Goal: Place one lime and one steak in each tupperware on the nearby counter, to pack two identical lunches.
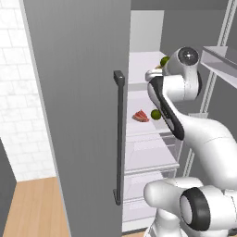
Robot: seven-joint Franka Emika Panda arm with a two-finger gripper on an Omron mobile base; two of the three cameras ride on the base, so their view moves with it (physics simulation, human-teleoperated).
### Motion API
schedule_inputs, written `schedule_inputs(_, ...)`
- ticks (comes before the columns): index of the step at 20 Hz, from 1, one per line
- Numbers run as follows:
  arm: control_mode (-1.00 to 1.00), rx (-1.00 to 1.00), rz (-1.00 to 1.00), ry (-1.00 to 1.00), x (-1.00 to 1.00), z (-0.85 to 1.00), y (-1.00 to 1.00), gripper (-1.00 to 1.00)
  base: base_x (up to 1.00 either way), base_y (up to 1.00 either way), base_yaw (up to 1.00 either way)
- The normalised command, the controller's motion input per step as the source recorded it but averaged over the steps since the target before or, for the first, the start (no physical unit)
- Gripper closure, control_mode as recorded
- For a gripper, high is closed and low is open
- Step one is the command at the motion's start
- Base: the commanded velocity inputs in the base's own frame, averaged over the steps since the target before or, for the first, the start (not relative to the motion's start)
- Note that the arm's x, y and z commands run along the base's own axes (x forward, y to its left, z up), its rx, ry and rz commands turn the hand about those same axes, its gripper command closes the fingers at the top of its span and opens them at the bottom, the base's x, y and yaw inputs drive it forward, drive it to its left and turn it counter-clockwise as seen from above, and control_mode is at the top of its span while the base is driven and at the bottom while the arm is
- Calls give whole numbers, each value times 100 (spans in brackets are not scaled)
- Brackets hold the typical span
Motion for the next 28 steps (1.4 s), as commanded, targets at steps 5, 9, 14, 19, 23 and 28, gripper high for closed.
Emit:
schedule_inputs(5, -100, 0, 4, 13, -100, -1, 26, 100, 0, 0, 0)
schedule_inputs(9, -100, -2, 2, 2, -100, -23, 19, 100, 0, 0, 0)
schedule_inputs(14, -100, -2, 0, 0, -100, -25, 0, 100, 0, 0, 0)
schedule_inputs(19, 100, 0, 0, 0, -20, -8, 0, 100, -80, 0, 0)
schedule_inputs(23, 100, 0, 0, 0, 0, 0, 0, 100, -100, -10, 0)
schedule_inputs(28, 100, 0, 0, 0, 0, 0, 0, 100, -90, -61, -17)
